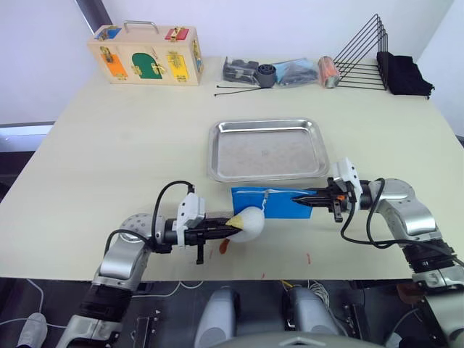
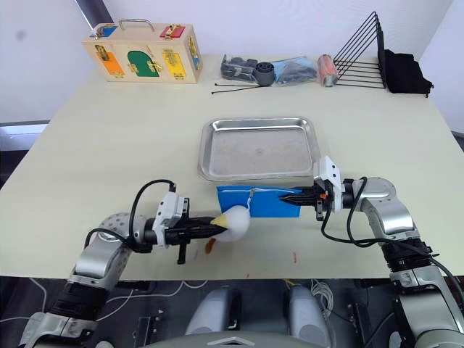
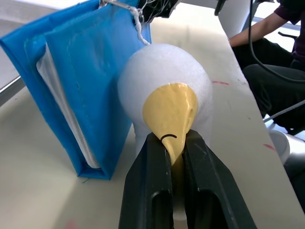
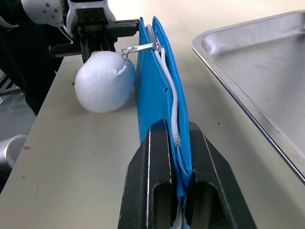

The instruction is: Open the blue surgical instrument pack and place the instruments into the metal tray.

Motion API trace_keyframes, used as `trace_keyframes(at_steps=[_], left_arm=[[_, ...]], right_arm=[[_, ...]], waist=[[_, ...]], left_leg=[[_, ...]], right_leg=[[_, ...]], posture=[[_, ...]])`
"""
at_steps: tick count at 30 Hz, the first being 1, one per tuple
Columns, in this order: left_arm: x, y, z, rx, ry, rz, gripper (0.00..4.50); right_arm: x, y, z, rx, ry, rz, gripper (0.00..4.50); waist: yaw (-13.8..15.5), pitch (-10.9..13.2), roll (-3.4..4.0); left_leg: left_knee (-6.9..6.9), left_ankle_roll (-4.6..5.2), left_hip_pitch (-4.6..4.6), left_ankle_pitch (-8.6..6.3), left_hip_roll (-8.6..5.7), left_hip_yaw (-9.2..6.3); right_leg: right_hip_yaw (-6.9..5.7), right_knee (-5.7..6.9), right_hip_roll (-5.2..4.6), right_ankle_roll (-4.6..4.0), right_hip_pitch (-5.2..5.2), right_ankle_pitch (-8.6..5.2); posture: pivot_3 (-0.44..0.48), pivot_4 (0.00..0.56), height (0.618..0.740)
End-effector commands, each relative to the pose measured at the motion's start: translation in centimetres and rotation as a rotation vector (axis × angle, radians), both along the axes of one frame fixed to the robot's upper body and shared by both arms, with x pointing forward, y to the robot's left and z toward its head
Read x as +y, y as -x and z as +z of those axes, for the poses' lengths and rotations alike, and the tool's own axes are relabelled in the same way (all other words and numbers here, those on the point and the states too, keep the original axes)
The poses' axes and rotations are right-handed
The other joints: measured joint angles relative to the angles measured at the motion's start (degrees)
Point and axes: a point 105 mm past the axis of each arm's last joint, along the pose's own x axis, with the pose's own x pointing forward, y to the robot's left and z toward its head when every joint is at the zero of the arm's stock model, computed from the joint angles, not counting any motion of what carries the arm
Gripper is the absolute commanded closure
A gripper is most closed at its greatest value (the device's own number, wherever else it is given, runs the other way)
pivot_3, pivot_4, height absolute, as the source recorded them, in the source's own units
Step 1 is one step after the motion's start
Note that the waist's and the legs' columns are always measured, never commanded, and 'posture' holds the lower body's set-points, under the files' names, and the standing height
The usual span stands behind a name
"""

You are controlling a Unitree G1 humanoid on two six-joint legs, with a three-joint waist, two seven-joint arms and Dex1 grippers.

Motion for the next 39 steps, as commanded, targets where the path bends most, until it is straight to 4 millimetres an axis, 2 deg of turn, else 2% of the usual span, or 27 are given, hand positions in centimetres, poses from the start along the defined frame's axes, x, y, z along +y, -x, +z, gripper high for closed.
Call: trace_keyframes(at_steps=[1,5,6,9,15,21,29,39], left_arm=[[1.6,-0.3,2.4,-0.044,0.042,0.012,4.43],[3.6,0.1,3.9,-0.043,0.032,0.011,4.43],[4.6,0.0,4.1,-0.038,0.001,0.033,4.43],[7.6,-0.6,4.5,-0.052,-0.088,0.116,4.43],[10.6,-1.0,4.3,-0.039,-0.166,0.203,4.43],[11.4,-0.2,2.8,0.023,-0.231,0.212,4.43],[12.4,-0.3,1.4,0.040,-0.268,0.266,4.43],[11.9,-0.3,-0.2,0.062,-0.276,0.257,4.43]], right_arm=[[0.0,0.2,0.6,-0.035,-0.010,0.002,4.50],[0.1,0.4,0.6,-0.035,-0.014,0.011,4.50],[0.0,0.5,0.6,-0.037,-0.015,0.015,4.50],[-0.1,0.6,0.8,-0.052,-0.020,0.022,4.50],[-0.2,0.6,1.0,-0.071,-0.039,0.020,4.50],[-0.2,0.7,1.1,-0.076,-0.061,0.022,4.50],[-0.3,0.8,1.1,-0.072,-0.070,0.022,4.50],[-0.1,1.1,2.0,-0.052,-0.125,0.047,4.50]], waist=[[0.0,0.0,0.00],[-0.1,0.0,0.00],[0.0,0.0,0.00],[-0.1,0.0,0.00],[0.0,0.0,0.02],[-0.1,0.0,0.03],[0.0,0.0,0.02],[0.0,0.0,0.04]], left_leg=[[0.00,0.00,0.00,0.00,0.00,-0.01],[0.00,0.00,0.00,0.00,0.01,-0.03],[-0.01,0.00,0.00,0.00,0.01,-0.03],[-0.02,0.00,0.00,0.00,0.01,-0.03],[-0.03,0.00,0.01,0.00,0.02,0.02],[-0.03,0.00,0.01,0.00,0.02,0.02],[-0.03,0.00,0.01,0.00,0.02,0.02],[-0.03,0.00,0.01,0.00,0.02,0.03]], right_leg=[[0.00,0.00,0.00,0.00,0.00,0.00],[-0.01,0.00,0.00,0.00,0.00,0.00],[-0.01,0.00,0.00,0.00,0.00,0.00],[-0.01,0.00,0.00,0.00,0.00,0.00],[-0.03,-0.01,0.00,-0.01,0.00,-0.01],[-0.02,-0.01,0.01,-0.01,-0.01,-0.01],[-0.03,-0.01,0.01,-0.01,-0.01,-0.01],[-0.02,-0.01,0.00,-0.01,-0.01,-0.01]], posture=[[0.000,0.150,0.740],[0.000,0.150,0.740],[0.000,0.150,0.740],[0.000,0.150,0.740],[0.000,0.150,0.740],[0.000,0.150,0.740],[0.000,0.150,0.740],[0.000,0.150,0.740]])
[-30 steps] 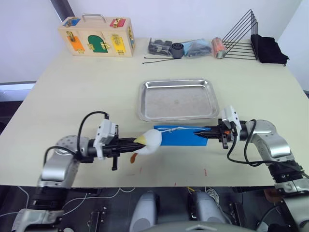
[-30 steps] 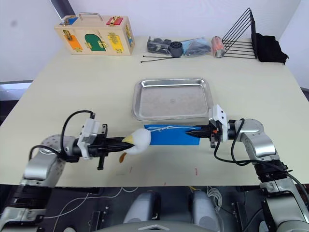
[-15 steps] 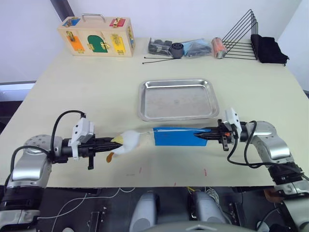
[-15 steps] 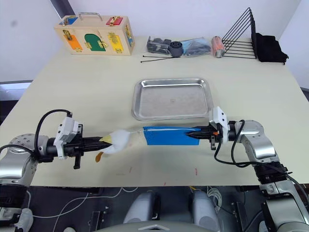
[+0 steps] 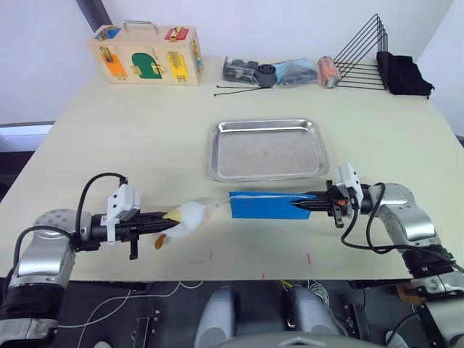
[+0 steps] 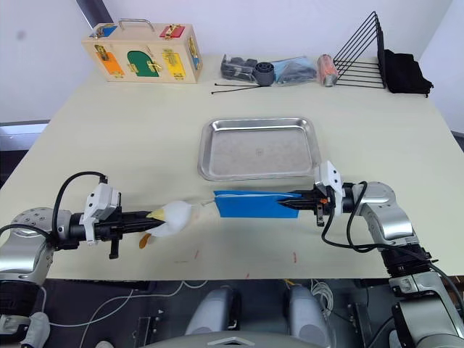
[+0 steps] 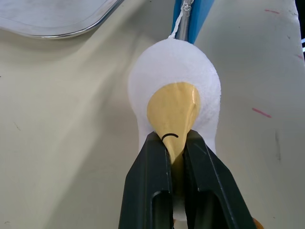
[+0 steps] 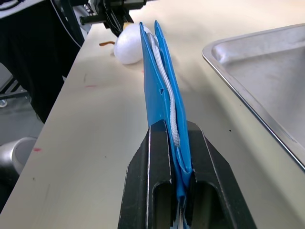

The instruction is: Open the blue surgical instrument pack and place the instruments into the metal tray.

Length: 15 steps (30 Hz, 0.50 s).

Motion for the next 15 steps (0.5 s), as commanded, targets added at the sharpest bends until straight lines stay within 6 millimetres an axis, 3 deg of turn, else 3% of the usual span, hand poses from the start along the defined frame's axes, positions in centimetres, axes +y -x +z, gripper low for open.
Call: trace_keyframes(at_steps=[1,15], left_arm=[[0.4,0.0,-1.4,0.043,-0.022,0.032,4.43],[-0.4,0.1,-1.9,0.056,0.025,0.014,4.43]], right_arm=[[-0.3,0.2,2.4,-0.040,-0.085,0.007,4.50],[0.6,0.0,7.1,0.042,-0.417,-0.032,4.50]], waist=[[0.0,0.0,0.00],[0.4,0.0,0.05]], left_leg=[[0.00,0.00,0.00,0.00,0.00,0.00],[0.00,0.00,-0.01,0.00,-0.05,0.00]], right_leg=[[0.00,0.00,0.00,0.00,0.00,0.00],[-0.02,0.01,-0.07,0.01,0.01,0.00]], posture=[[0.000,0.150,0.740],[0.000,0.150,0.740]])
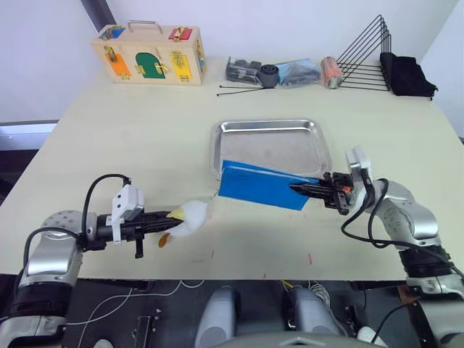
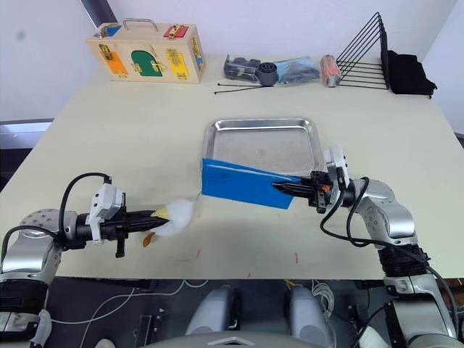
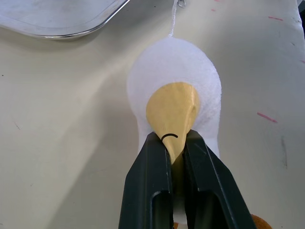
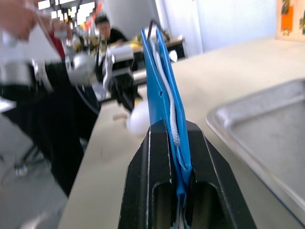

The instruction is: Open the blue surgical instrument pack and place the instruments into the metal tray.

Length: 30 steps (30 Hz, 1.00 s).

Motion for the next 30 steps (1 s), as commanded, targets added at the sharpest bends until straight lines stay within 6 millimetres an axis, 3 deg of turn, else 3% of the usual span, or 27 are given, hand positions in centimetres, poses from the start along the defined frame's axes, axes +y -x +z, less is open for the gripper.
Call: trace_keyframes(at_steps=[1,7,14,17,24,30], left_arm=[[0.0,0.4,-1.5,0.057,-0.015,0.006,4.43],[0.4,0.6,-1.5,0.055,-0.017,0.004,4.43],[0.8,-0.2,0.1,0.000,0.023,0.021,4.43],[1.2,-0.7,1.1,-0.033,0.014,0.023,3.37],[1.9,-1.2,4.6,-0.092,-0.039,-0.048,0.05],[-0.2,-0.9,7.6,-0.081,0.038,-0.172,0.02]], right_arm=[[-0.5,0.0,3.3,-0.067,-0.123,-0.026,4.50],[-0.5,0.1,2.0,-0.122,-0.001,-0.010,4.50],[0.1,0.8,-0.5,-0.241,0.189,0.069,4.50],[0.3,0.8,-1.2,-0.266,0.219,0.082,4.50],[0.4,0.9,-1.4,-0.279,0.224,0.080,4.50],[0.4,1.0,-1.4,-0.276,0.218,0.076,4.50]], waist=[[0.1,0.0,0.00],[0.1,0.0,0.01],[-0.3,0.0,0.03],[-0.2,0.0,0.02],[-0.3,0.0,-0.02],[-0.3,0.1,-0.03]], left_leg=[[0.00,0.00,0.00,0.00,-0.01,0.00],[0.00,0.00,0.00,0.00,-0.01,0.01],[0.00,0.00,0.00,0.00,0.00,-0.01],[0.00,0.00,0.00,0.00,0.00,-0.01],[0.00,0.00,-0.02,0.00,0.00,-0.02],[0.00,0.00,-0.03,0.00,0.01,-0.02]], right_leg=[[0.00,0.00,-0.01,0.00,0.00,0.00],[-0.01,0.00,-0.01,0.00,0.00,0.00],[-0.02,0.00,0.01,0.00,-0.01,0.00],[-0.02,0.00,0.01,0.00,-0.01,0.00],[-0.04,0.00,0.02,0.00,-0.01,0.00],[-0.04,0.00,0.03,0.00,-0.02,-0.01]], posture=[[0.000,0.150,0.740],[0.000,0.150,0.740],[0.000,0.150,0.740],[0.000,0.150,0.740],[0.000,0.150,0.740],[0.000,0.150,0.740]])
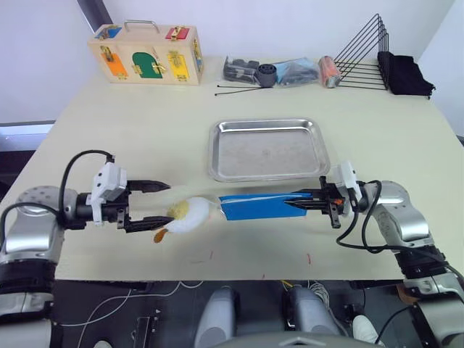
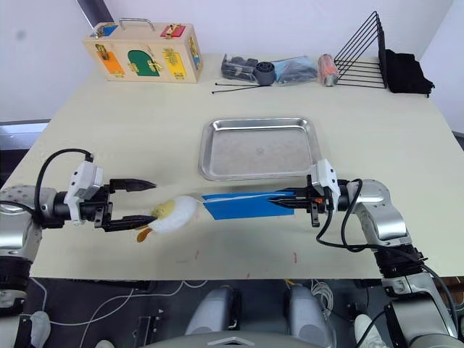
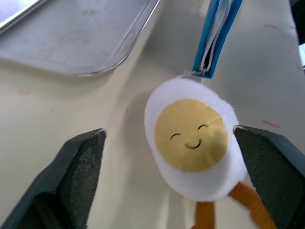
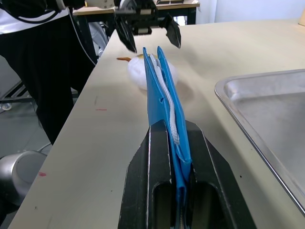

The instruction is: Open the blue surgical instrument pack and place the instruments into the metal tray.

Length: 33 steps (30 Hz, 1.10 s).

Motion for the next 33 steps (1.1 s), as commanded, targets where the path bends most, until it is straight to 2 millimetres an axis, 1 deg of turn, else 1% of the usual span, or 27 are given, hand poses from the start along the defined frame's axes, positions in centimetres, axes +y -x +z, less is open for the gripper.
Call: trace_keyframes(at_steps=[1,4,6,11,14,19,30,31,32,33], left_arm=[[-2.1,0.3,2.8,-0.033,0.068,-0.112,0.02],[-4.2,-0.4,3.5,-0.072,0.120,-0.133,0.02],[-5.5,-1.1,3.2,-0.091,0.132,-0.138,0.02],[-7.0,-2.3,2.2,-0.110,0.122,-0.157,0.02],[-7.9,-2.7,1.7,-0.113,0.124,-0.192,0.02],[-8.7,-3.0,1.2,-0.104,0.126,-0.220,0.02],[-9.8,-2.4,0.2,-0.053,0.148,-0.295,0.02],[-10.1,-2.1,0.1,-0.036,0.165,-0.312,0.52],[-10.2,-1.9,0.1,-0.025,0.177,-0.324,0.70],[-10.3,-1.7,0.1,-0.016,0.186,-0.332,1.18]], right_arm=[[0.1,0.3,1.0,-0.049,-0.028,0.014,4.50],[0.2,0.4,1.0,-0.044,-0.032,0.012,4.50],[0.2,0.5,1.1,-0.037,-0.037,0.014,4.50],[0.3,0.7,1.2,-0.032,-0.038,0.020,4.50],[0.4,0.7,1.4,-0.033,-0.040,0.020,4.50],[0.4,0.7,1.6,-0.034,-0.043,0.018,4.50],[0.6,0.7,1.7,-0.031,-0.049,0.018,4.50],[0.6,0.7,1.7,-0.031,-0.049,0.019,4.50],[0.6,0.7,1.7,-0.031,-0.049,0.019,4.50],[0.6,0.7,1.6,-0.030,-0.048,0.018,4.50]], waist=[[0.0,0.0,-0.01],[0.1,0.0,-0.01],[0.2,0.0,-0.01],[-0.3,0.0,-0.02],[0.0,0.0,-0.01],[0.0,0.0,-0.02],[0.0,0.0,-0.02],[0.0,0.0,-0.02],[0.0,0.0,-0.02],[0.0,0.0,-0.02]], left_leg=[[0.00,0.00,-0.01,0.00,0.00,-0.01],[0.01,0.00,-0.02,0.00,0.00,0.00],[0.02,0.00,-0.02,0.00,-0.01,-0.01],[0.02,0.00,-0.02,0.00,-0.01,-0.02],[0.02,0.00,-0.01,0.00,0.00,-0.05],[0.04,0.00,-0.02,0.00,0.00,-0.02],[0.04,0.00,-0.02,0.00,0.00,-0.03],[0.04,0.00,-0.02,0.00,0.00,-0.03],[0.04,0.00,-0.02,0.00,0.00,-0.03],[0.04,0.00,-0.02,0.00,0.00,-0.03]], right_leg=[[-0.01,0.00,0.00,0.00,0.00,0.00],[0.00,0.00,-0.01,0.00,0.00,0.00],[0.00,0.00,-0.01,0.00,0.00,0.00],[0.04,0.01,0.04,0.00,-0.01,0.01],[0.01,0.03,0.06,0.00,-0.01,0.00],[0.04,0.02,0.05,0.00,-0.01,0.00],[0.03,0.02,0.05,0.00,0.00,0.00],[0.03,0.02,0.05,0.00,0.00,0.00],[0.03,0.02,0.05,0.00,0.00,0.00],[0.03,0.02,0.05,0.00,0.00,0.00]], posture=[[0.000,0.150,0.740],[0.000,0.150,0.740],[0.000,0.150,0.740],[0.000,0.150,0.740],[0.000,0.150,0.740],[0.000,0.150,0.740],[0.000,0.150,0.740],[0.000,0.150,0.740],[0.000,0.150,0.740],[0.000,0.150,0.740]])
